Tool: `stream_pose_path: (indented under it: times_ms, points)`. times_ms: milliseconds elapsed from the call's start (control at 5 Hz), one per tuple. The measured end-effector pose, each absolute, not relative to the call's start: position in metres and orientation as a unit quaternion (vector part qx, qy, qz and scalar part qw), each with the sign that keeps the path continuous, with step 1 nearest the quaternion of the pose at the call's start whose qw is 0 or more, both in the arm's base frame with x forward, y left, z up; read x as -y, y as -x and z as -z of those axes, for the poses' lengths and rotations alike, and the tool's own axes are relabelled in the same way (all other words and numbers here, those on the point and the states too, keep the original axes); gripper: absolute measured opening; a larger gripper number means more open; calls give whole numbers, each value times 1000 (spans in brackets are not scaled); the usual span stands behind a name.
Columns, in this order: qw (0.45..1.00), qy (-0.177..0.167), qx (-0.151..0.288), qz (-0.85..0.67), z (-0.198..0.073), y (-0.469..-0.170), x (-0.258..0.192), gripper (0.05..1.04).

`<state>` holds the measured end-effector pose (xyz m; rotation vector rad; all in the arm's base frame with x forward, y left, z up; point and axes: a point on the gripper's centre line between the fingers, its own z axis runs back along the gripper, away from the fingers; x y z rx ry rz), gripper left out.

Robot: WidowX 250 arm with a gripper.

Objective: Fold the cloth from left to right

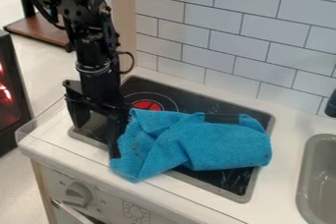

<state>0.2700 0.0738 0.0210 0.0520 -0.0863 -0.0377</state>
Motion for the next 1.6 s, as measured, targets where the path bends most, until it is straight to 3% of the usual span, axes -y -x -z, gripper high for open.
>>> stream_pose_path:
  times_ms: [200, 400, 600, 800, 1200, 1600]
  points:
    - [999, -28, 32, 15, -10, -273, -75, 999]
    - [999, -30, 33, 18, -6, -275, -71, 929]
    - [998, -40, 36, 17, 2, -279, -67, 619]
    - [997, -56, 40, 21, 5, -281, -63, 381]
    - [996, -66, 54, 5, 6, -277, -62, 180]
    - [998, -40, 48, 5, -2, -269, -63, 63]
